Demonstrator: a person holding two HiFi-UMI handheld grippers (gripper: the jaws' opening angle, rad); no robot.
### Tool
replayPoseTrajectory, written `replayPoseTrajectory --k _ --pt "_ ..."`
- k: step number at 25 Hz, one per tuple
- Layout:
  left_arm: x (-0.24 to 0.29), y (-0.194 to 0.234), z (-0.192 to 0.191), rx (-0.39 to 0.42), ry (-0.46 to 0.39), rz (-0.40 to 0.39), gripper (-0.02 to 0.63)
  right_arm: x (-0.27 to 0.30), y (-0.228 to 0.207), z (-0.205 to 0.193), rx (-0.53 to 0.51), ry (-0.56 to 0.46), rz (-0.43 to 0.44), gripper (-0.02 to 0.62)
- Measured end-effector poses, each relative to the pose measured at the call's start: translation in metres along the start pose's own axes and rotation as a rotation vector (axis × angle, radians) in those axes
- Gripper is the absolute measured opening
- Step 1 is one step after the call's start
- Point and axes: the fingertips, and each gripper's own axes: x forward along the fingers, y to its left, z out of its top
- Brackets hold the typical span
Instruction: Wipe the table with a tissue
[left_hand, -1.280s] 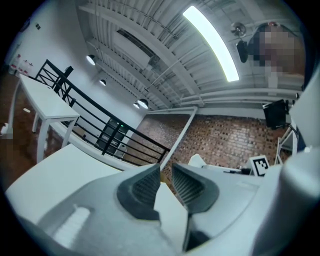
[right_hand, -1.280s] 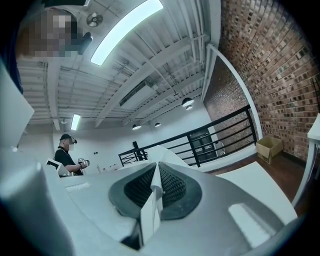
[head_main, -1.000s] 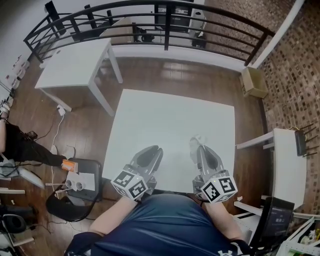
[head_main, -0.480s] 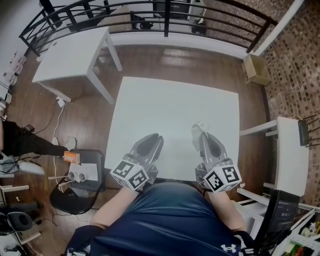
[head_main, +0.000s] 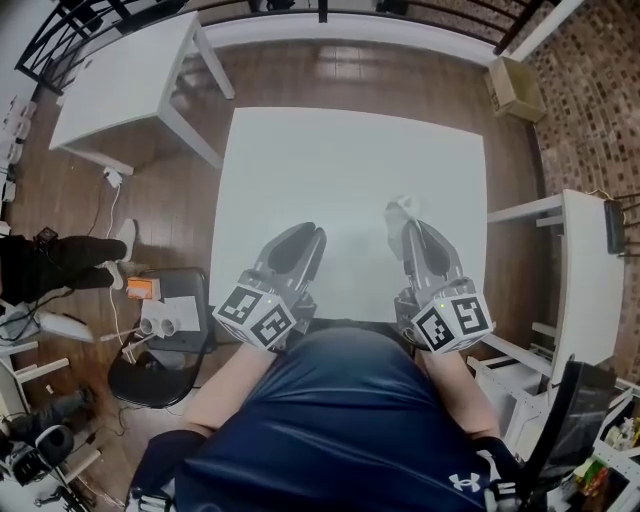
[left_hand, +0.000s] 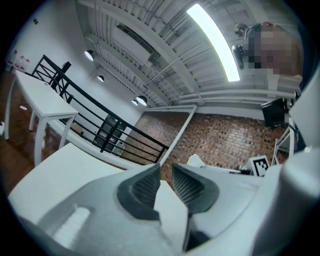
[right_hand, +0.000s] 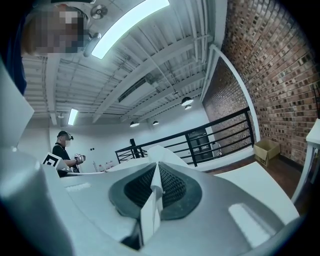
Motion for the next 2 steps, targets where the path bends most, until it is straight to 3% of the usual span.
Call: replayPoseTrajectory --k 2 --pt "0.0027 0.0067 0.0028 0.006 -0.023 -0.014 0.075 0.0063 0.0 0.0023 -0.003 -0.004 0.0 0.014"
